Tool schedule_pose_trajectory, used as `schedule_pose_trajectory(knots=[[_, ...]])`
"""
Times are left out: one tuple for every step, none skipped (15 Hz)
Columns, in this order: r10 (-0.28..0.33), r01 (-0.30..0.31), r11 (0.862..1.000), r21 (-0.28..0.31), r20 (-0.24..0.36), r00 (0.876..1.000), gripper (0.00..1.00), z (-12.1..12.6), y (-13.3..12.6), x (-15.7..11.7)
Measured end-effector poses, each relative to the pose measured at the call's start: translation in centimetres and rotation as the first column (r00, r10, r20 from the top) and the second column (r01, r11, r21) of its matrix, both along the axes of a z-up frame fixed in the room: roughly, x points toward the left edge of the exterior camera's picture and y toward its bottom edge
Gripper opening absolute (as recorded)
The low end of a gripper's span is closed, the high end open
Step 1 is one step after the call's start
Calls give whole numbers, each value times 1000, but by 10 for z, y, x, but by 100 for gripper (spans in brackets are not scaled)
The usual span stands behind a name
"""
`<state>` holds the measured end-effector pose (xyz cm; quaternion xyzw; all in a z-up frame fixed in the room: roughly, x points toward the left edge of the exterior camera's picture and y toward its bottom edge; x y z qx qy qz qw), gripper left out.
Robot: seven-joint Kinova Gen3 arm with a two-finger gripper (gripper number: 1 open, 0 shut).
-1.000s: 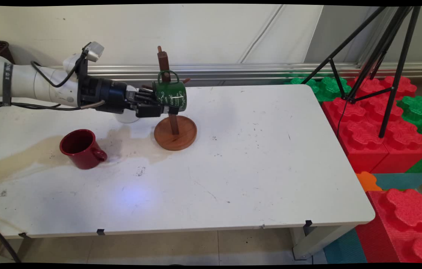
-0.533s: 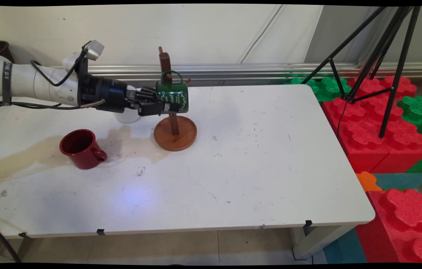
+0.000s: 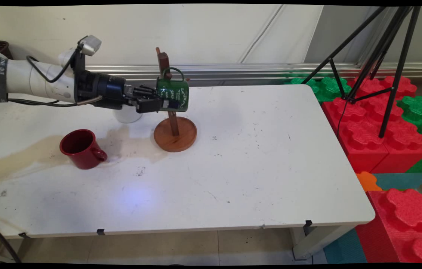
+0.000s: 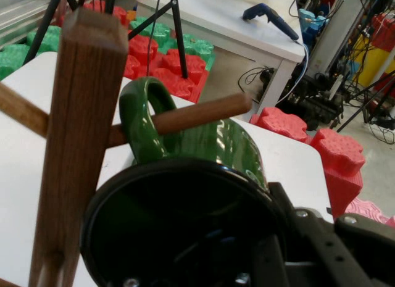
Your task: Place the picked object on the table
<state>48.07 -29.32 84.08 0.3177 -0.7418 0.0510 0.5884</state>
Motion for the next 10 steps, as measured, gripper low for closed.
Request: schedule_pose_trajectory(knots=[[-6, 6, 1000, -3, 0, 1000, 0, 2, 1, 0], [-13, 13, 1000, -5, 0, 1000, 0, 3, 4, 0], [-22, 22, 1000, -7, 0, 1000, 0, 5, 7, 0], [-30, 30, 1000, -8, 0, 1000, 0, 6, 10, -1], [-40, 40, 999, -10, 0, 999, 0, 8, 13, -1], [-49, 49, 999, -12, -1, 999, 0, 10, 16, -1], [-57, 57, 998, -13, -1, 998, 0, 12, 20, -1], [-67, 67, 998, -15, -1, 998, 0, 14, 23, -2], [-76, 76, 997, -17, -1, 997, 0, 16, 26, -2], [-83, 83, 996, -19, -1, 997, 0, 17, 29, -1]])
